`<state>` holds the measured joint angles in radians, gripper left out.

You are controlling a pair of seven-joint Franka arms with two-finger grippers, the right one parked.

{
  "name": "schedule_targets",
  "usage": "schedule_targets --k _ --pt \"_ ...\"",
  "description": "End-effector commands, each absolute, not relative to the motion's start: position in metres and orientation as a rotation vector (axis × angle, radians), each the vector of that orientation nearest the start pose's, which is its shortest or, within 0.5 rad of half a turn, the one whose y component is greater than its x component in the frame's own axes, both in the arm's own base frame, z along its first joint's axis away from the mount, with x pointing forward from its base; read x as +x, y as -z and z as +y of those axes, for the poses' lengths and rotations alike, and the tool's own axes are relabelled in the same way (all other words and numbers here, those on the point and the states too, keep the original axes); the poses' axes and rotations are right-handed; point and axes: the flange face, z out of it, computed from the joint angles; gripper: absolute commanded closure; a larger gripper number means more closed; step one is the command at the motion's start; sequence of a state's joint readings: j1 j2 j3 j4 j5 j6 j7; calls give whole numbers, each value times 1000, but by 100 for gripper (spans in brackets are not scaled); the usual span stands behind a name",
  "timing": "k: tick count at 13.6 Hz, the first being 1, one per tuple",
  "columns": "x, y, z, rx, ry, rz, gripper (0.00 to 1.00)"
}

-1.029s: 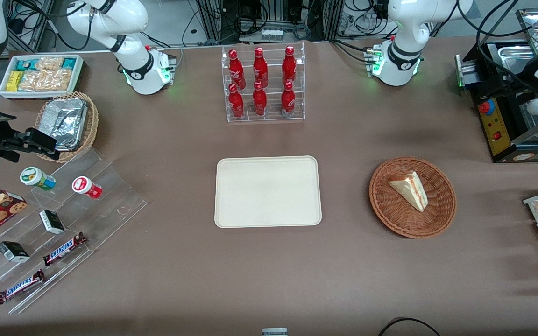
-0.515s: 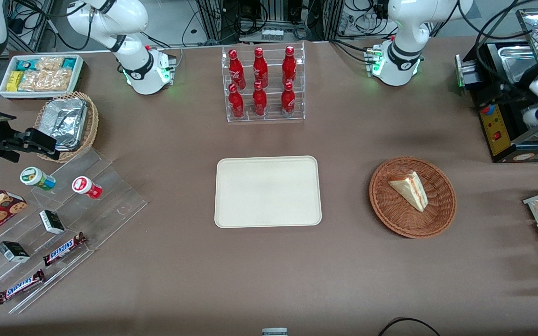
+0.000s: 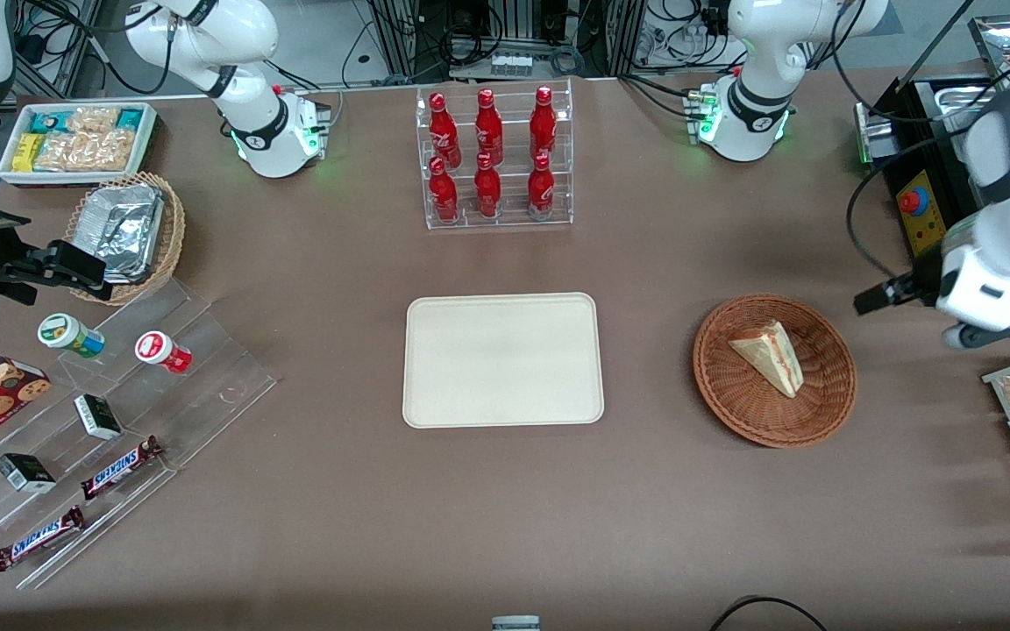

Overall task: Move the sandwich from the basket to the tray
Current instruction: 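Move the left gripper over the sandwich in the wicker basket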

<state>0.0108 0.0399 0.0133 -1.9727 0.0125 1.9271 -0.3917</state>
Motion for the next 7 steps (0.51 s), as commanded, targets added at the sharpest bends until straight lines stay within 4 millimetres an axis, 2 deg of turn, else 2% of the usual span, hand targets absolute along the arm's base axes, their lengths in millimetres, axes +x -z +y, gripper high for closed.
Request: schedule_targets --k 1,3,5,7 --pt "546 -407 11 -2999 -12 -891 0" --pt "548 -377 1 -2967 37 -1023 0" --pt "549 -354 -22 -2948 66 -1113 0" --pt "552 -327 -55 -2932 95 -1199 0"
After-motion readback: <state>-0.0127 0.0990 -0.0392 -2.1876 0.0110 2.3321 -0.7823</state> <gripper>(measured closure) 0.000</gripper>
